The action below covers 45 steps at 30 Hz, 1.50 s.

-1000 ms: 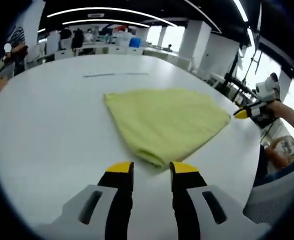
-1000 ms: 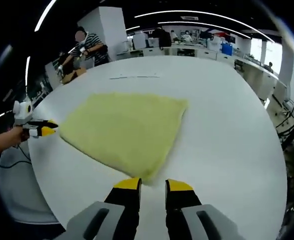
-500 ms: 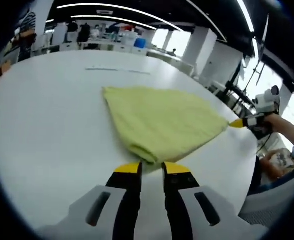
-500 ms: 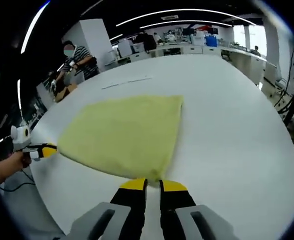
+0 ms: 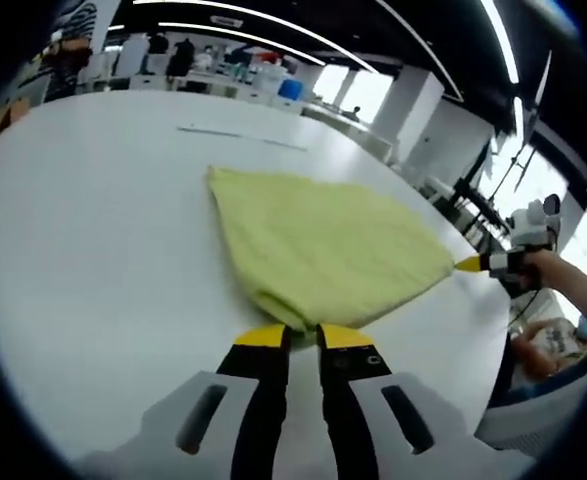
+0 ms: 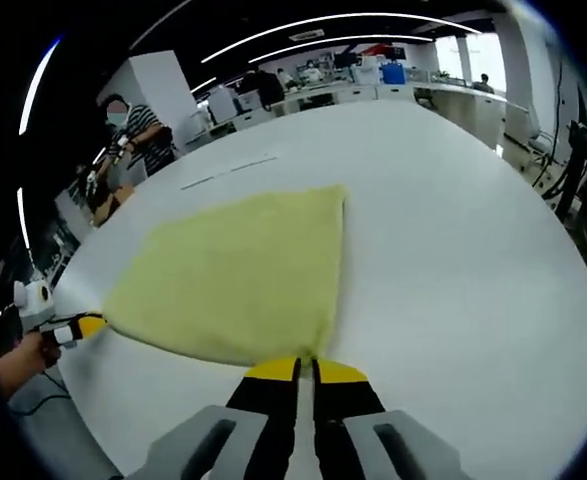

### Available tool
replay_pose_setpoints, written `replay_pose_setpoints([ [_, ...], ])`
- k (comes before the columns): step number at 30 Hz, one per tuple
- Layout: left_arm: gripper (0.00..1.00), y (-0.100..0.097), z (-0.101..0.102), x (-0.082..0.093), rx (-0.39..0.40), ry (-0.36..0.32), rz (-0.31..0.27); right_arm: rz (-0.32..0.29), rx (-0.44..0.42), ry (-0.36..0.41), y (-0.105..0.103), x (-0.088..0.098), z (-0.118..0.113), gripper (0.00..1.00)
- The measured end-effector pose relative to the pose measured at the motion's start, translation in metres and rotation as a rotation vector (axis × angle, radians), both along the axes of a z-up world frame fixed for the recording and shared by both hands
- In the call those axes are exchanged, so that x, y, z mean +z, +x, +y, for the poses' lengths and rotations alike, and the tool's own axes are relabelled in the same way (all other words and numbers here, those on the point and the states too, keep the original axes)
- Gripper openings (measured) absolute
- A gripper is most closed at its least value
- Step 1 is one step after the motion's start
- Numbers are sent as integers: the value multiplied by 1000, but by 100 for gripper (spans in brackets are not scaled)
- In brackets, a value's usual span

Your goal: Fold the garment on the visible template until the final outline fits inside the template.

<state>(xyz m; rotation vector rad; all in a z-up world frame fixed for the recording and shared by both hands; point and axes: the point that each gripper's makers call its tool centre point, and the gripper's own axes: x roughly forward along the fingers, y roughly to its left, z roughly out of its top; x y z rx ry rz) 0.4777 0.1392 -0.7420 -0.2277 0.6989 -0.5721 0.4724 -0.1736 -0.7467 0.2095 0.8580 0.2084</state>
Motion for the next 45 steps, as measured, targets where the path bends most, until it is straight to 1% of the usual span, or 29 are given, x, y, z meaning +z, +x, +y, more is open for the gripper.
replay_pose_setpoints([
  [7,0,-4,-1,-2,-19,-2,11,0,-3,-6,1,0,-2,0],
  [14,3,0,6,0,4,-6,4,-1,-2,-4,0,0,-3,0],
  [19,0,0,4,1,-1,-17,6,3,-5,-6,1,-1,-3,0],
  [21,0,0,4,1,-8,-10,-1,-1,0,-14,1,-1,-3,0],
  [25,0,0,6,3,-15,-8,-8,-8,35,-49,-1,-1,-4,0],
  [27,0,1,10,6,-24,19,-29,-10,61,-74,-3,0,-7,0],
  [29,0,3,16,9,-14,31,-42,-14,81,-95,-4,1,-9,0],
  [32,0,5,23,13,2,8,-39,-20,107,-116,-5,2,-11,0],
  [34,0,5,25,13,7,11,-36,-31,132,-125,-6,4,-10,0],
  [38,0,1,24,10,0,8,-19,-40,162,-145,-6,7,-11,0],
  [41,0,-2,19,8,-21,-5,-5,-41,161,-136,-6,8,-10,0],
  [43,0,-3,17,8,-29,3,-9,-41,158,-128,-6,8,-9,0],
  [45,5,-2,14,8,-24,-17,0,-37,156,-123,-6,7,-9,0],
])
